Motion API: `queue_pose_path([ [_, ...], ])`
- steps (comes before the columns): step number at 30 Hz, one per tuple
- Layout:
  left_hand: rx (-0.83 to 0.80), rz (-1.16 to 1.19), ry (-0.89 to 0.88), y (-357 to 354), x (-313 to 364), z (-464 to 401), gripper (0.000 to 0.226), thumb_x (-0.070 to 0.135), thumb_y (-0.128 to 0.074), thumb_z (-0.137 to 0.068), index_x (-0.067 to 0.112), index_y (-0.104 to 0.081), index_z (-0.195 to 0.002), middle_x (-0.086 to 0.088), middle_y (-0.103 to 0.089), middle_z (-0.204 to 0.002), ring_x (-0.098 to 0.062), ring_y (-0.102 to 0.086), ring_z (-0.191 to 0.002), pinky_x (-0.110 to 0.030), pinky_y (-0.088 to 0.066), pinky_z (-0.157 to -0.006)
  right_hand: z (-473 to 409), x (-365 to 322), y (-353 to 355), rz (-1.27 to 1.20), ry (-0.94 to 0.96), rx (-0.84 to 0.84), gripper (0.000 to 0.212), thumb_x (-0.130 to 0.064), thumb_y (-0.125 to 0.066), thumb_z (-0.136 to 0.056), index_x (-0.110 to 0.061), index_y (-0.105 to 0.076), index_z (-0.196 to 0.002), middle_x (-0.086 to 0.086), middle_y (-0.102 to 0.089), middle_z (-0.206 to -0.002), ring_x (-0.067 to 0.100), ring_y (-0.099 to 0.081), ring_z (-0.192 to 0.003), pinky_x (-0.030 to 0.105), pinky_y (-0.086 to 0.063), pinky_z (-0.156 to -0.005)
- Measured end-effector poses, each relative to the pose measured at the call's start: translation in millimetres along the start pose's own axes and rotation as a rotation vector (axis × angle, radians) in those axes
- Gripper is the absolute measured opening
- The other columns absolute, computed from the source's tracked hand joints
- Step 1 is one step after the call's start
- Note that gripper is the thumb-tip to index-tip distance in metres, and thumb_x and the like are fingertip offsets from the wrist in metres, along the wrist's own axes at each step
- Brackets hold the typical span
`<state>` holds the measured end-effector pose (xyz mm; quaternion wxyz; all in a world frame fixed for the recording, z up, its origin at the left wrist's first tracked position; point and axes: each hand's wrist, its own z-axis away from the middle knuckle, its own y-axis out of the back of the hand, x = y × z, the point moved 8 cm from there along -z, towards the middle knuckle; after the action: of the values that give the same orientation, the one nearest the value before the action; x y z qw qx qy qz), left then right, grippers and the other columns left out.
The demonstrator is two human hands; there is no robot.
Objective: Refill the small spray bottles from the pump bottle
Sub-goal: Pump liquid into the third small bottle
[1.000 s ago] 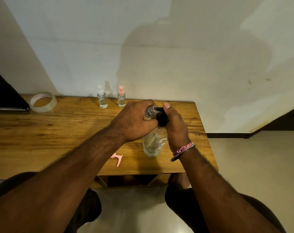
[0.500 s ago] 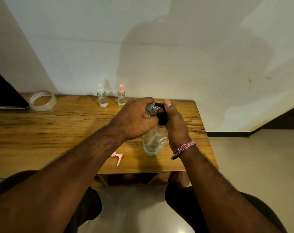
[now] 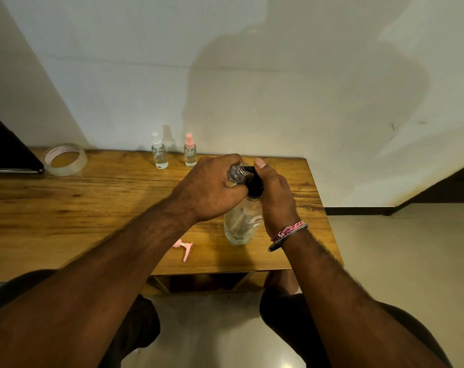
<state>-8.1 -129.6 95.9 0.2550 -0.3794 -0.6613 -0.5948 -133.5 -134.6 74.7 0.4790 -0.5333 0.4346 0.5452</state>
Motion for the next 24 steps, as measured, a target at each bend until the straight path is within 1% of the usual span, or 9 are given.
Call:
queue_pose_path([
  [2, -0.004, 0.003, 0.003, 0.0, -0.7, 0.3, 0.028, 0.012, -0.075, -0.083, 0.032, -0.056, -0.076, 0.011, -0.064, -0.067, -0.014, -0.063, -0.062, -0.023, -0.045, -0.052, 0.1, 0.3, 0.1, 0.001, 0.007, -0.003, 0.038, -0.042, -0.049, -0.093, -0.018, -0.077, -0.088, -0.003, -0.077, -0.082, 0.006, -0.071, -0.08, 0.017, -0.052, -0.068],
  [4, -0.005, 0.007, 0.007, -0.2, -0.9, 0.4, 0.029, 0.012, -0.074, -0.083, 0.033, -0.056, -0.075, 0.012, -0.062, -0.066, -0.01, -0.059, -0.06, -0.02, -0.041, -0.052, 0.7, -0.4, -0.2, 0.009, 0.012, -0.003, 0.037, -0.043, -0.05, -0.093, -0.02, -0.078, -0.086, -0.002, -0.077, -0.083, 0.006, -0.071, -0.08, 0.017, -0.052, -0.069],
  [7, -0.003, 0.009, 0.005, -0.3, 0.5, 0.1, 0.028, 0.012, -0.074, -0.083, 0.032, -0.056, -0.074, 0.012, -0.061, -0.066, -0.008, -0.055, -0.058, -0.02, -0.04, -0.053, 1.4, -1.5, -1.5, 0.033, 0.016, -0.009, 0.041, -0.056, -0.053, -0.088, -0.025, -0.08, -0.085, -0.001, -0.079, -0.088, 0.009, -0.073, -0.087, 0.019, -0.054, -0.073],
  [12, -0.01, 0.03, 0.006, 0.0, 0.8, -0.9, 0.025, 0.012, -0.073, -0.084, 0.031, -0.058, -0.076, 0.009, -0.064, -0.067, -0.012, -0.061, -0.062, -0.026, -0.045, -0.055, 1.0, 1.0, -2.0, 0.03, -0.007, -0.032, 0.041, -0.067, -0.051, -0.082, -0.04, -0.081, -0.085, -0.003, -0.08, -0.094, 0.012, -0.073, -0.097, 0.037, -0.054, -0.09],
  [14, -0.007, 0.033, 0.008, 0.1, 0.4, -0.5, 0.022, 0.013, -0.073, -0.085, 0.03, -0.06, -0.077, 0.009, -0.064, -0.067, -0.011, -0.059, -0.06, -0.026, -0.045, -0.054, 0.8, 2.8, -1.3, 0.027, -0.01, -0.036, 0.042, -0.07, -0.051, -0.08, -0.041, -0.081, -0.087, -0.001, -0.08, -0.097, 0.016, -0.073, -0.1, 0.046, -0.055, -0.097],
  [17, -0.005, 0.038, 0.004, 0.1, -0.2, -0.3, 0.02, 0.014, -0.072, -0.085, 0.029, -0.061, -0.078, 0.009, -0.065, -0.067, -0.012, -0.06, -0.06, -0.028, -0.046, -0.054, -0.2, 4.2, -1.4, 0.006, -0.021, -0.049, 0.044, -0.071, -0.054, -0.08, -0.038, -0.082, -0.092, 0.004, -0.079, -0.103, 0.023, -0.072, -0.107, 0.057, -0.049, -0.106],
  [19, -0.001, 0.044, -0.003, 1.1, 0.2, 0.1, 0.021, 0.014, -0.072, -0.085, 0.03, -0.06, -0.077, 0.009, -0.065, -0.068, -0.014, -0.062, -0.062, -0.031, -0.049, -0.055, -0.8, 4.7, -0.5, 0.0, -0.03, -0.056, 0.044, -0.071, -0.055, -0.08, -0.039, -0.082, -0.093, 0.003, -0.079, -0.105, 0.024, -0.071, -0.11, 0.059, -0.046, -0.109],
  [21, 0.001, 0.05, -0.004, 1.7, 1.0, 0.4, 0.022, 0.015, -0.072, -0.085, 0.03, -0.06, -0.076, 0.008, -0.065, -0.068, -0.018, -0.066, -0.064, -0.038, -0.055, -0.057, -0.7, 5.5, -0.4, -0.007, -0.037, -0.072, 0.046, -0.073, -0.056, -0.08, -0.038, -0.081, -0.094, 0.005, -0.079, -0.107, 0.026, -0.07, -0.112, 0.061, -0.044, -0.11],
  [24, -0.001, 0.054, -0.001, 1.6, 1.7, 0.6, 0.018, 0.02, -0.071, -0.083, 0.032, -0.059, -0.075, 0.008, -0.066, -0.068, -0.022, -0.068, -0.066, -0.043, -0.058, -0.059, 1.4, 8.3, -1.5, -0.021, -0.047, -0.077, 0.055, -0.082, -0.06, -0.076, -0.037, -0.081, -0.098, 0.007, -0.078, -0.111, 0.028, -0.069, -0.116, 0.061, -0.043, -0.111],
])
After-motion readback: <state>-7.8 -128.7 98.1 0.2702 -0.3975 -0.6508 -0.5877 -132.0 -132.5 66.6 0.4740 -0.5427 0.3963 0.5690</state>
